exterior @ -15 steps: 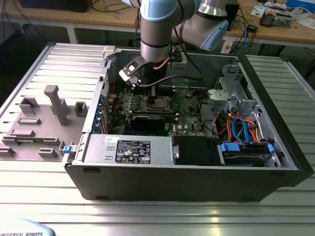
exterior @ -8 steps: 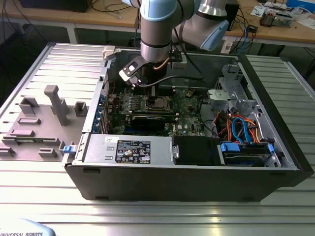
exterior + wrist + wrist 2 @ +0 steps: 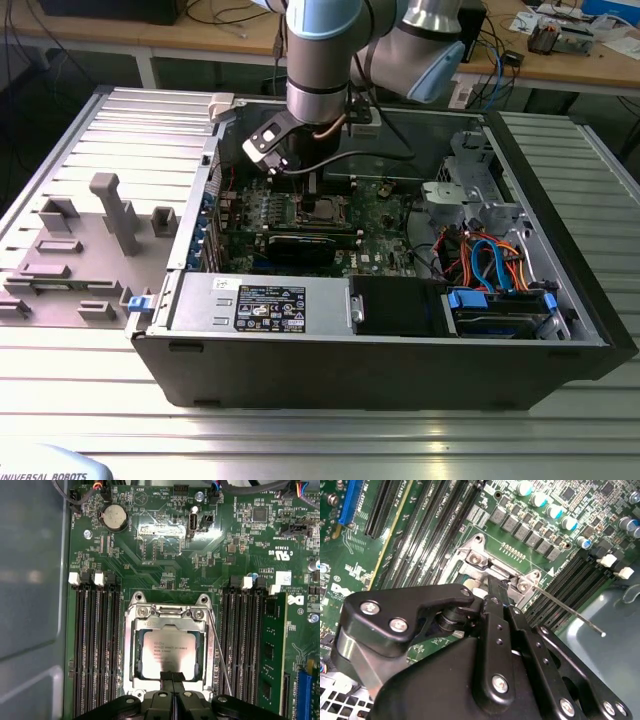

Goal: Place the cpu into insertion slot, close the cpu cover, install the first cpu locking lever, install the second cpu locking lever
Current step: 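Close the cpu cover, then install the first cpu locking lever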

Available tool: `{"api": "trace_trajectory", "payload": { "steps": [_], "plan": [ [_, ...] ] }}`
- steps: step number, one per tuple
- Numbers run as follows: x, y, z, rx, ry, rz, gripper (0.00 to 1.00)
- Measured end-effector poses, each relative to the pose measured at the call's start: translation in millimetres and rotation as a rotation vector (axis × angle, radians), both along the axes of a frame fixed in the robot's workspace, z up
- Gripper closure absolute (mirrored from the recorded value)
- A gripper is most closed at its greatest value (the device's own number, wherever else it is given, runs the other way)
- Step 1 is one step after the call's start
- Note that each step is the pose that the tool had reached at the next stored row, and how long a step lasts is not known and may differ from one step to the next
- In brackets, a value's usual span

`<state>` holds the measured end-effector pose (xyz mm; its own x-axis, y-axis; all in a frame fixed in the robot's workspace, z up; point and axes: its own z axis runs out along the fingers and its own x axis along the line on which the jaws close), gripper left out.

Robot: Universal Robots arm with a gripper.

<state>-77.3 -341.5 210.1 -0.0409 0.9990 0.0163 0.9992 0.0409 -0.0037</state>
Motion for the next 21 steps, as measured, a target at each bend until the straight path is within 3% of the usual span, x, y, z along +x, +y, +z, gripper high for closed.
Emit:
{"api": "trace_trajectory", "payload": {
  "steps": [7,21],
  "plan": [
    [22.4,-0.1,0.0,-0.0001,0.0032,0.0,0.89],
    [23.9,0.0,0.0,0.0,0.0031,0.0,0.89]
  ]
}}
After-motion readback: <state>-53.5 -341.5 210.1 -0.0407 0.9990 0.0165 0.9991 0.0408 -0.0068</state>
